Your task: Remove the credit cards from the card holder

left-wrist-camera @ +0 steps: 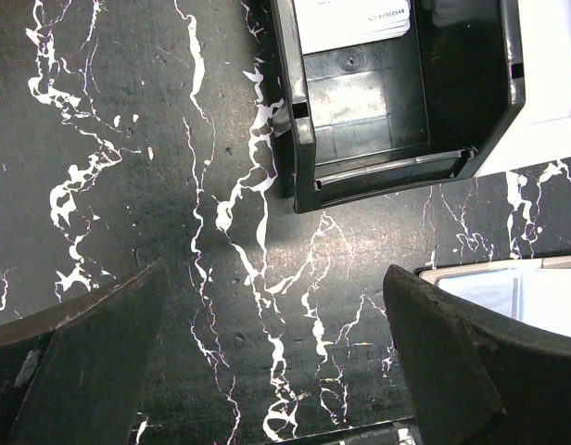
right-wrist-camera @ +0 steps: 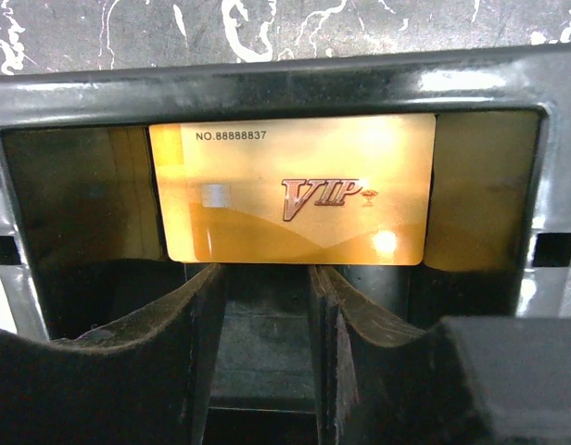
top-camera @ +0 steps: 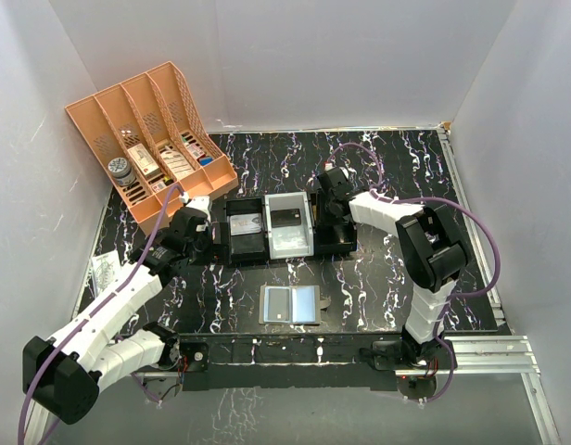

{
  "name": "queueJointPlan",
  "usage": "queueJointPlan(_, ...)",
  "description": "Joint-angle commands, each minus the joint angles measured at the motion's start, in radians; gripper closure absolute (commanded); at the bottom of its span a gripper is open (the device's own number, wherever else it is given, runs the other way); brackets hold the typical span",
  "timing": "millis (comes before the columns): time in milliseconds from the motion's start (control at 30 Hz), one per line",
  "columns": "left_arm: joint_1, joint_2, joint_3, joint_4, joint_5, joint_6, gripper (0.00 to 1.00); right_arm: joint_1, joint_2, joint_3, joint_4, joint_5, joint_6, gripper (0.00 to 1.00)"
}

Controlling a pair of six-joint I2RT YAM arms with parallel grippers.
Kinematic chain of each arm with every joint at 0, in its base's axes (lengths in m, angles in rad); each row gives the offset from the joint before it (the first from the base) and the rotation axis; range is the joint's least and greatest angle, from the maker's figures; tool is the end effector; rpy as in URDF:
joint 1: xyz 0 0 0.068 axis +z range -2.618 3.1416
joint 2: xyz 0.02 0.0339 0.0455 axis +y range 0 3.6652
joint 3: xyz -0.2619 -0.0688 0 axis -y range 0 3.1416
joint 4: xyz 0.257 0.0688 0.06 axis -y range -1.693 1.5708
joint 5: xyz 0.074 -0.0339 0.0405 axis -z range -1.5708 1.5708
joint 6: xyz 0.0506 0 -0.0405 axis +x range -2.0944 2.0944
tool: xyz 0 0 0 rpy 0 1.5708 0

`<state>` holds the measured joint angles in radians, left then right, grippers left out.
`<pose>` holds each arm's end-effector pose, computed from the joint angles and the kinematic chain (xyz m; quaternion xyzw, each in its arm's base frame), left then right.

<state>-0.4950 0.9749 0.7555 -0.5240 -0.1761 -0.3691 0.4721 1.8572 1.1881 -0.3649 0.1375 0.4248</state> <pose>0.2049 -0.1005 0.2491 0.0221 0.9125 -0.0946 0.3974 0.3561 0.1740 0.1457 -0.0045 0.9621 0.0550 0.2671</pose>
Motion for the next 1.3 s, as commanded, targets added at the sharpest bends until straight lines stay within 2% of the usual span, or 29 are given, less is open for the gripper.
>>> queueJointPlan(0,0.001,-0.002,0.020,-0.006,-0.011,0.009,0.01,0.010,-0.005,0.037,0.024,0.038,0.005,0.61)
queueJointPlan(233,0.002,-0.002,0.020,-0.005,-0.007,0.012,0.01,0.012,-0.103,0.001,0.004,0.040,0.000,0.57)
queueJointPlan(367,0.001,-0.010,0.019,-0.004,-0.008,0.012,0.01,0.012,-0.234,-0.021,-0.019,0.056,0.001,0.47)
queueJointPlan(633,0.001,-0.036,0.017,-0.005,-0.023,0.007,0.01,0.020,-0.526,-0.121,-0.020,0.072,0.050,0.39)
queueJointPlan(767,0.001,-0.057,0.017,-0.011,-0.049,-0.004,0.01,0.020,-0.687,-0.212,0.010,0.074,0.093,0.21)
queueJointPlan(833,0.001,-0.067,0.017,-0.013,-0.061,-0.009,0.01,0.020,-0.771,-0.293,0.083,0.050,0.112,0.04)
queueJointPlan(867,0.001,-0.073,0.017,-0.014,-0.065,-0.011,0.01,0.020,-0.828,-0.331,0.109,0.060,0.182,0.02)
queueJointPlan(967,0.001,-0.086,0.015,-0.016,-0.079,-0.016,0.01,0.019,-0.946,-0.442,0.151,0.081,0.332,0.02)
queueJointPlan(1033,0.001,-0.091,0.017,-0.017,-0.088,-0.017,0.01,0.019,-1.018,-0.534,0.274,-0.058,0.336,0.02)
queueJointPlan(1100,0.002,-0.093,0.017,-0.020,-0.098,-0.020,0.01,0.019,-1.054,-0.603,0.350,-0.171,0.410,0.02)
queueJointPlan(1200,0.001,-0.097,0.018,-0.026,-0.117,-0.027,0.01,0.043,-1.033,-0.665,0.408,-0.348,0.514,0.09)
queueJointPlan(1267,0.001,-0.099,0.020,-0.031,-0.134,-0.031,0.01,0.152,-1.008,-0.704,0.451,-0.326,0.551,0.16)
